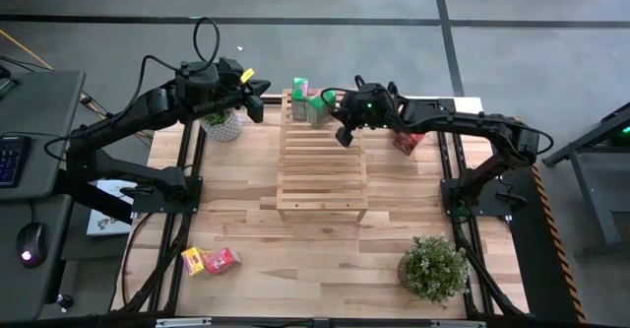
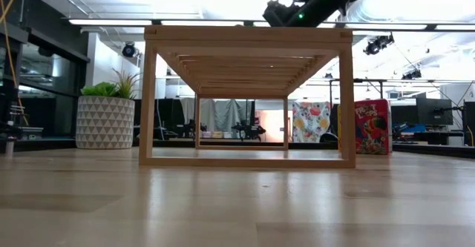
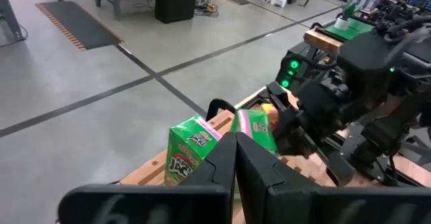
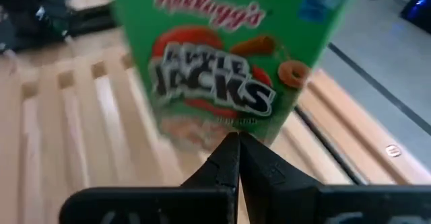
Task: Stack cereal on shelf
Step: Put the right green cereal box on the shelf and align with the other green cereal box
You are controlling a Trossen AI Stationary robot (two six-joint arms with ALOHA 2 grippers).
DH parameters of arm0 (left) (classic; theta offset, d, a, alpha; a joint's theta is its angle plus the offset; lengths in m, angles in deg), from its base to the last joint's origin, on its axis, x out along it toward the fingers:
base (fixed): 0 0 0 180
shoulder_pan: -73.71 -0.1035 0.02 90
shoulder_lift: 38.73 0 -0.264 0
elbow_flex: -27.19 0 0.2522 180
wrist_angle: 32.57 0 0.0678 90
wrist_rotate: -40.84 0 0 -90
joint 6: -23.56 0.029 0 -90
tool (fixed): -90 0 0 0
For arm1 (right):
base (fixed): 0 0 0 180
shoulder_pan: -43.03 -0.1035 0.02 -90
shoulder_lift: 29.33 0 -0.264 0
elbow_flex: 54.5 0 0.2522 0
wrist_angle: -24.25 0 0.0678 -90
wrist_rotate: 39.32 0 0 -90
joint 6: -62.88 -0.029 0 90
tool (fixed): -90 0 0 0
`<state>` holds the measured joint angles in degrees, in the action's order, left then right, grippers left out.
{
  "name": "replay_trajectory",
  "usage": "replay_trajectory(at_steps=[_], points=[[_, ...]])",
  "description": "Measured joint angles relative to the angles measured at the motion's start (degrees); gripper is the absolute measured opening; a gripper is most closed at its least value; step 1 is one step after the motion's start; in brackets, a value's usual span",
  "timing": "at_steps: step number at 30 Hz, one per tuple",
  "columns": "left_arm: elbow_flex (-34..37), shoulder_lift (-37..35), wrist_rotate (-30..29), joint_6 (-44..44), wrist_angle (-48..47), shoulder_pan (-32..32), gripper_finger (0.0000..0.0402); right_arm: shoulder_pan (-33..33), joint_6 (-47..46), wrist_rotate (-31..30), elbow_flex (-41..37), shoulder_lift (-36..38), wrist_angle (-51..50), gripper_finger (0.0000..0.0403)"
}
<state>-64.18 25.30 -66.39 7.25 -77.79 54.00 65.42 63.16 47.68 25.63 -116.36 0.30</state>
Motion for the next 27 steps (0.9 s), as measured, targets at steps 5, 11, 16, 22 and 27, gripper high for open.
replay_trajectory(at_steps=[5, 11, 16, 22, 27], points=[[0.00, 0.00, 0.00, -0.03, 0.00, 0.00, 0.0000, 0.93, -0.22, -0.13, 0.00, 0.00, 3.32, 0.0000], [0.00, 0.00, 0.00, -0.11, 0.00, 0.00, 0.0000, 1.62, -0.26, -2.42, 0.00, -0.02, 5.76, 0.0000], [0.00, 0.00, 0.00, -0.15, 0.00, 0.00, 0.0000, 2.18, -0.42, -3.09, 0.00, -0.02, 7.01, 0.0000], [0.00, 0.09, 0.02, -0.20, 0.02, 0.00, 0.0000, 2.39, -3.70, -4.53, 0.00, 0.26, 3.43, 0.0000], [0.00, 0.09, 0.02, -0.70, -0.02, 0.00, 0.0000, 1.26, -5.34, 0.31, -0.02, 0.94, -5.92, 0.0000]])
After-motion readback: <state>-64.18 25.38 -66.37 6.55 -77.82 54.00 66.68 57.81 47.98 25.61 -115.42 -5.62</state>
